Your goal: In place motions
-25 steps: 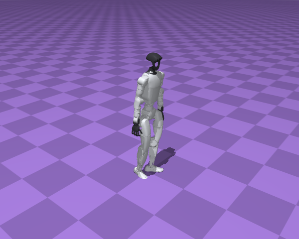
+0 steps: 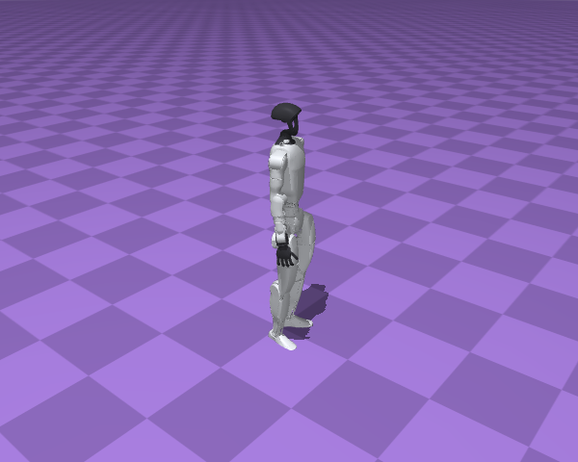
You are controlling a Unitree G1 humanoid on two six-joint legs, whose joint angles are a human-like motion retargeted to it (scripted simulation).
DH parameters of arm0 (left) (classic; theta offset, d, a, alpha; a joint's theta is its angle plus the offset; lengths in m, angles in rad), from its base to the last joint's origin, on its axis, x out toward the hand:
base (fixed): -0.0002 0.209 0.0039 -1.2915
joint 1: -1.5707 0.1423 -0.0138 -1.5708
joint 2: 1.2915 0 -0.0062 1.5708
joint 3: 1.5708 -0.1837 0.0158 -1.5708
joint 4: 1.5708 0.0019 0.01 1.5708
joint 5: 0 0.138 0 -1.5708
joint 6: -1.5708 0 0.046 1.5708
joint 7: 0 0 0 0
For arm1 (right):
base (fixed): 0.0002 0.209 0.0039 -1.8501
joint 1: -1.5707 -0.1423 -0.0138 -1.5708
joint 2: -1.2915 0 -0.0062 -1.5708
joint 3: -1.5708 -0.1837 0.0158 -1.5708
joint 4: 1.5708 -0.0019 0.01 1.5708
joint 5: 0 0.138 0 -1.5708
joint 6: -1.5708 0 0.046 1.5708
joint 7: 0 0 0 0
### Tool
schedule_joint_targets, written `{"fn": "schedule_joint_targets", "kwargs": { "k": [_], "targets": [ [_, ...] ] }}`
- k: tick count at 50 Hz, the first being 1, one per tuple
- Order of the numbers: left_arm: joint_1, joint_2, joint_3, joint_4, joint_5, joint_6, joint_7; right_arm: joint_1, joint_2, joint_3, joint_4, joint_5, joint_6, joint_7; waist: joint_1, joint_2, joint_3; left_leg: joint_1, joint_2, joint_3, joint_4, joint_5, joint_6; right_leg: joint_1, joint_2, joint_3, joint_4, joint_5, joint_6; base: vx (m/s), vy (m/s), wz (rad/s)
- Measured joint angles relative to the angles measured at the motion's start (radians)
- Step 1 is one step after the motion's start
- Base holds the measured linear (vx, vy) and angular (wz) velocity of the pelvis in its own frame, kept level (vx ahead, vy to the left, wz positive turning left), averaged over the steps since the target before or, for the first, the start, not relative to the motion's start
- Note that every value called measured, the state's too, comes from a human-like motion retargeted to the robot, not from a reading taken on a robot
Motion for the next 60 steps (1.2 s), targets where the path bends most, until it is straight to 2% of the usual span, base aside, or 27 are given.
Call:
{"fn": "schedule_joint_targets", "kwargs": {
  "k": [13, 25, 60],
  "targets": [
    [-0.042, -0.024, -0.003, -0.066, -0.016, -0.014, -0.056, 0.003, 0.002, 0.052, 0.077, -0.068, 0.019, 0.014, 0.003, -0.006, 0.014, 0.018, 0.006, -0.014, -0.02, -0.008, 0.003, 0.015, 0.012, -0.006, -0.005, 0.005, -0.009, 0.0, 0.0, 0.0],
    [-0.042, -0.012, -0.002, -0.027, 0.024, -0.014, -0.084, 0.017, -0.015, 0.017, 0.152, -0.059, 0.045, 0.002, -0.009, 0.002, 0.022, 0.019, 0.018, -0.005, -0.027, -0.023, 0.007, 0.006, 0.02, 0.006, -0.003, 0.02, -0.019, 0.0, 0.0, 0.0],
    [-0.049, -0.012, -0.01, -0.015, 0.028, -0.005, -0.076, -0.006, -0.006, 0.055, 0.1, -0.086, 0.043, 0.019, -0.016, 0.01, 0.022, 0.001, 0.027, 0.015, -0.012, -0.073, 0.018, -0.012, 0.021, 0.043, 0.004, 0.064, -0.048, 0.0, 0.0, -0.01]
  ]
}}
